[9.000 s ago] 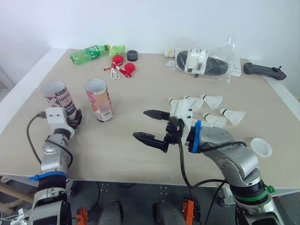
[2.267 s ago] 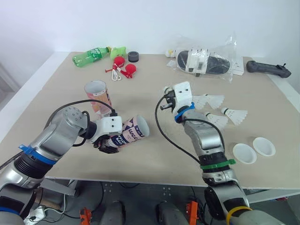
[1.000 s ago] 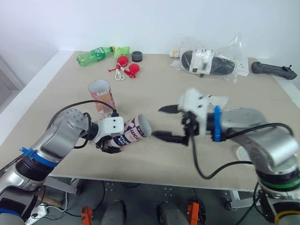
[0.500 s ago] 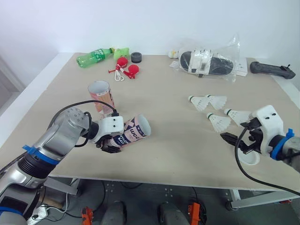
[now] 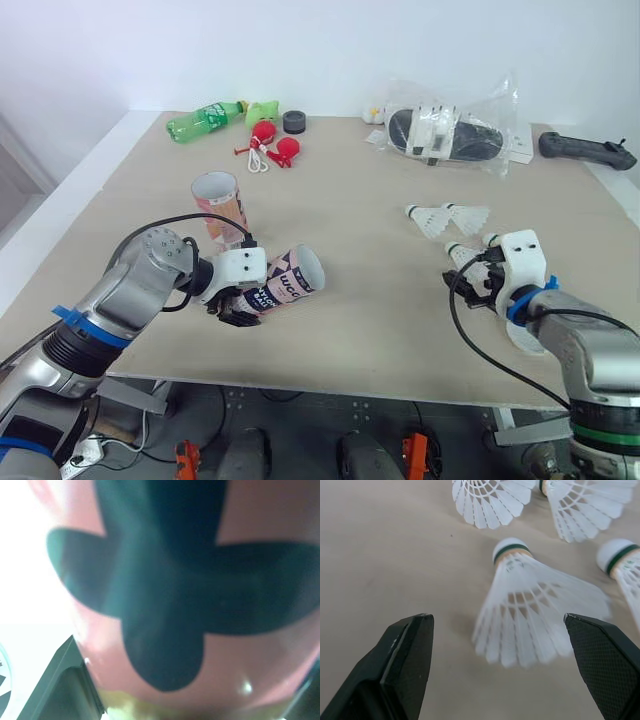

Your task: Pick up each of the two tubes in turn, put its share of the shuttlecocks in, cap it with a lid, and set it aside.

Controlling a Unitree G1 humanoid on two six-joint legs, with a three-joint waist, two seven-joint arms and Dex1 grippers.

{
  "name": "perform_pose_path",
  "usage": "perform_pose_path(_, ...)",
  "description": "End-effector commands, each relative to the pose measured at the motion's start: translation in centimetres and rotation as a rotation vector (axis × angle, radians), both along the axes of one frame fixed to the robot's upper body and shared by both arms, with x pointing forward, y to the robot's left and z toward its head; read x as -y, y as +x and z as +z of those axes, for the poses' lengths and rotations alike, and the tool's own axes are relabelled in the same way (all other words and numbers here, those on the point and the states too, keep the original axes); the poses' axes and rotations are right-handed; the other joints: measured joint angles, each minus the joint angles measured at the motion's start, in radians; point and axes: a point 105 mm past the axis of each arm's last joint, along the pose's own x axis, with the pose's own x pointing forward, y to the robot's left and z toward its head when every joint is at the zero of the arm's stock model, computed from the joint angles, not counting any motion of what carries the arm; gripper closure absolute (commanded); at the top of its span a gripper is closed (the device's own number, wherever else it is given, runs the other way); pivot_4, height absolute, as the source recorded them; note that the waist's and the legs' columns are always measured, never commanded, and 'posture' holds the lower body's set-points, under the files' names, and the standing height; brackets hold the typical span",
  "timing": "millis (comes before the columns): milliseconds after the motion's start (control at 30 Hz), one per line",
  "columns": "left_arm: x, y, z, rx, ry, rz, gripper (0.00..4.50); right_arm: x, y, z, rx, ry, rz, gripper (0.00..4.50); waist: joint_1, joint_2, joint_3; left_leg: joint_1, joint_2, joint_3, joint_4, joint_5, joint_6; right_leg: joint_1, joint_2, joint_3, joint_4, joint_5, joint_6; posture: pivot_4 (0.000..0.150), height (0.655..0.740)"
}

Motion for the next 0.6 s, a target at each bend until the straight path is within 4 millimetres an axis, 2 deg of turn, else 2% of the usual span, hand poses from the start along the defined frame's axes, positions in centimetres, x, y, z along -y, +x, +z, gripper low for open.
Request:
perform_pose_path(33, 0.2, -0.7, -1.8, -0.06, 0.021, -0.006, 1.21, -0.2, 1.3, 0.6, 0.054, -0.012, -0.015, 0.03, 0.0, 0.0, 0.0, 0.0, 0.0, 0.0, 0.0, 0.0, 0.0, 0.0, 0.0, 0.0, 0.0, 0.0, 0.0, 0.15, 0.74)
perform_pose_path(133, 0.2, -0.8, -1.8, -0.06, 0.02, -0.006, 1.21, -0.4, 2.0, 0.0, 0.055, -0.007, -0.017, 0.86, 0.0, 0.0, 0.0, 0.0, 0.0, 0.0, 0.0, 0.0, 0.0, 0.0, 0.0, 0.0, 0.0, 0.0, 0.0, 0.15, 0.74)
perform_pose_path(367, 0.2, -0.9, -1.7, -0.06, 0.019, 0.0, 1.21, -0.8, 2.8, -0.4, 0.07, -0.018, -0.012, 4.25, -0.003, 0.0, 0.0, 0.0, -0.001, -0.001, 0.0, 0.0, 0.0, 0.0, 0.0, 0.0, 0.0, 0.0, 0.0, 0.15, 0.74)
perform_pose_path(400, 0.1, -0.9, -1.7, -0.061, 0.02, 0.001, 1.21, -0.9, 2.6, -0.4, 0.07, -0.02, -0.006, 4.45, -0.003, 0.0, 0.0, 0.0, -0.001, -0.001, 0.0, 0.0, 0.0, 0.0, 0.0, 0.0, 0.0, 0.0, 0.0, 0.15, 0.74)
perform_pose_path(600, 0.0, -0.9, -1.7, -0.062, 0.02, 0.006, 1.21, -1.3, 0.5, 1.1, 0.071, -0.036, 0.059, 4.45, -0.003, 0.0, 0.0, 0.0, -0.001, -0.001, 0.0, 0.0, 0.0, 0.001, 0.0, 0.0, 0.0, 0.0, 0.002, 0.15, 0.74)
